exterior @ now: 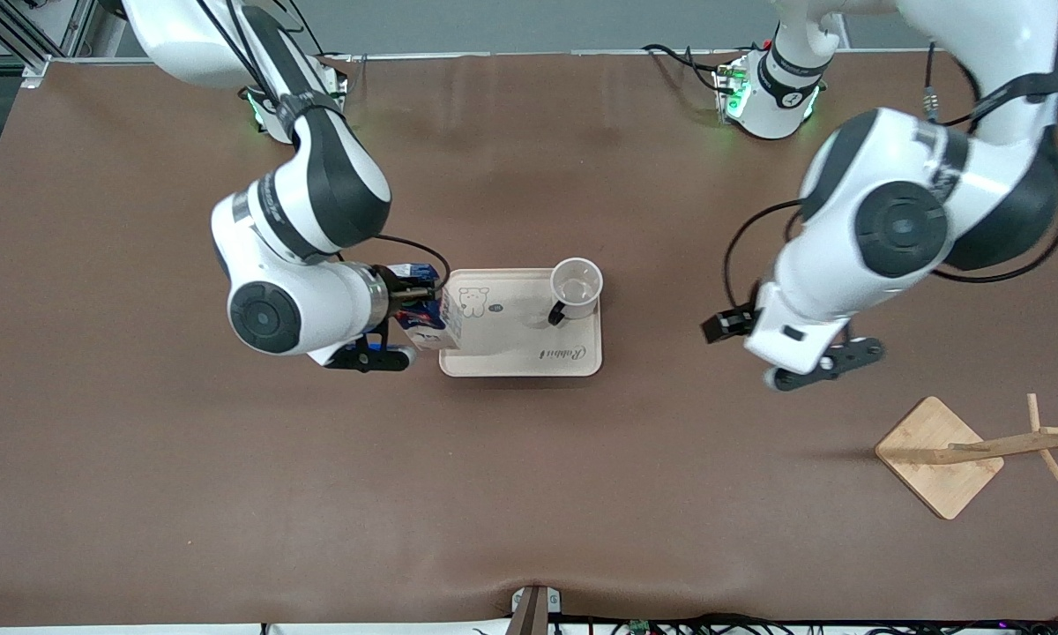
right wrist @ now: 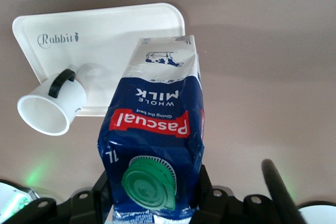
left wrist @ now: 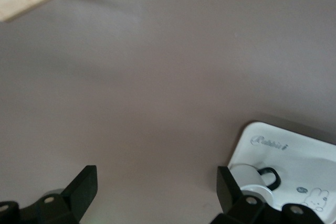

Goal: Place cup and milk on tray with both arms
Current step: 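Withdraw the left gripper while the right gripper carries the milk to the tray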

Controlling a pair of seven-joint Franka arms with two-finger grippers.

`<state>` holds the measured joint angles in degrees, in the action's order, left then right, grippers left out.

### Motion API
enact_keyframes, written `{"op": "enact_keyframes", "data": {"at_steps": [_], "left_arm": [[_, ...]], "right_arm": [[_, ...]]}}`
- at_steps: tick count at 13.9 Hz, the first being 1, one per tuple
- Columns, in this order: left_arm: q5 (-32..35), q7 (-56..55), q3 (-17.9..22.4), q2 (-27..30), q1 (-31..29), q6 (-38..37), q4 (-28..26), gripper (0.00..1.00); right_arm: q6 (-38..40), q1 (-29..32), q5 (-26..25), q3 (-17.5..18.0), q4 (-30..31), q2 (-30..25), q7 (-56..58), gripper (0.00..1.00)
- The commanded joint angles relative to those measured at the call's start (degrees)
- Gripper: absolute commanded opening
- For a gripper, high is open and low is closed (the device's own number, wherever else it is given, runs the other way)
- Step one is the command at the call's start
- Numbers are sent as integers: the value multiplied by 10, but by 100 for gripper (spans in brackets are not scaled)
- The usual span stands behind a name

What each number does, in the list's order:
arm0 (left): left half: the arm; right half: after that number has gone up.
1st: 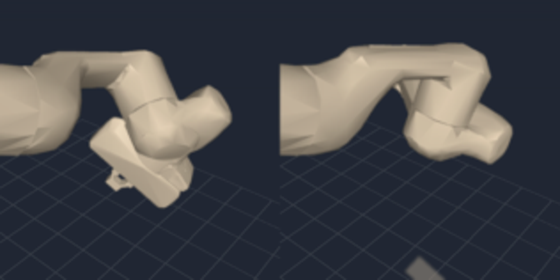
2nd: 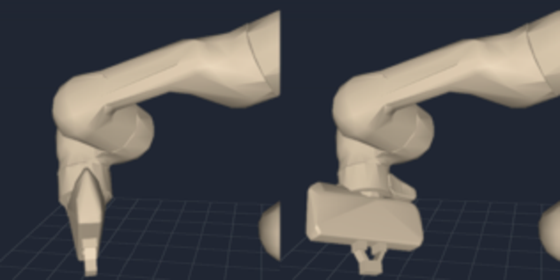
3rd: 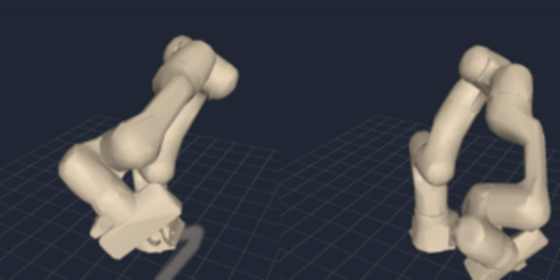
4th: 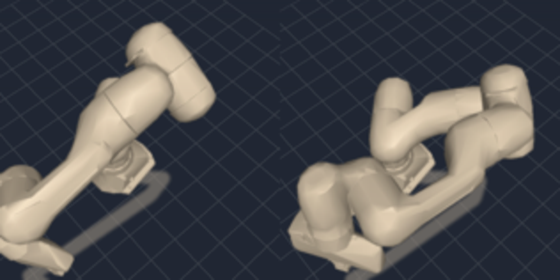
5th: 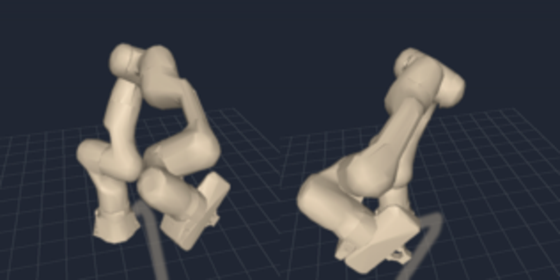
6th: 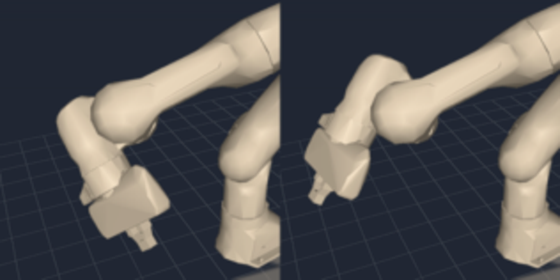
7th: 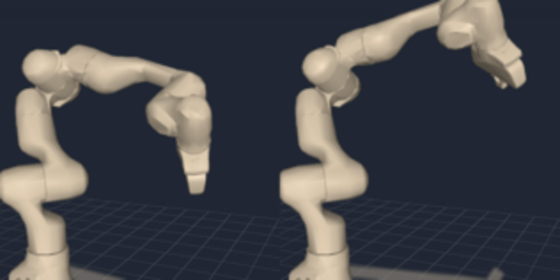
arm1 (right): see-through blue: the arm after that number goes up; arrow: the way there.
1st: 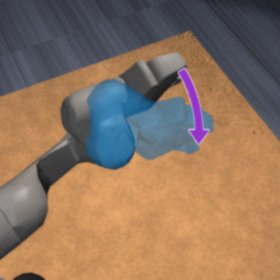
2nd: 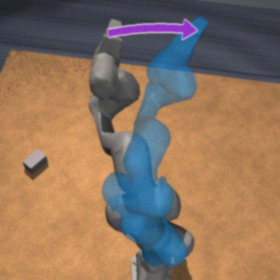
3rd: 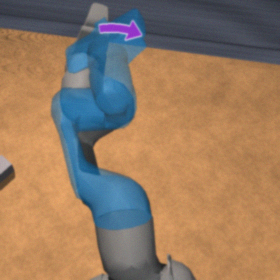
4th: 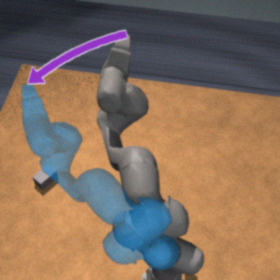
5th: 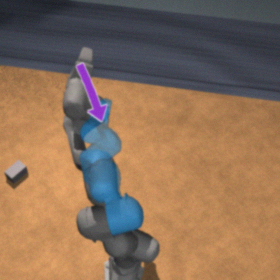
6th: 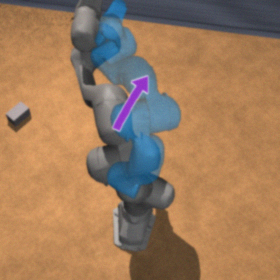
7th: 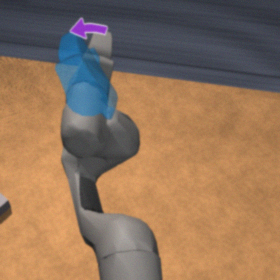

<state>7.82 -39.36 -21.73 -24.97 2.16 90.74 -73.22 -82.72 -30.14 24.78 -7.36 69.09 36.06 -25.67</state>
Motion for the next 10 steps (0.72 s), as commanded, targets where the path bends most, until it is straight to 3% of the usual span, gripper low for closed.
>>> {"op": "enact_keyframes", "data": {"at_steps": [1,4,10], "left_arm": [[8,55,-2,29,-37,-9,-15,100],[63,85,-2,47,-51,-14,-15,100],[57,149,-4,90,-79,-48,-15,100]], "right_arm": [[3,-14,16,-3,-42,33,-32,6],[-7,-32,16,-3,-37,42,-45,6],[-7,-52,15,-3,-34,61,-49,6]]}}
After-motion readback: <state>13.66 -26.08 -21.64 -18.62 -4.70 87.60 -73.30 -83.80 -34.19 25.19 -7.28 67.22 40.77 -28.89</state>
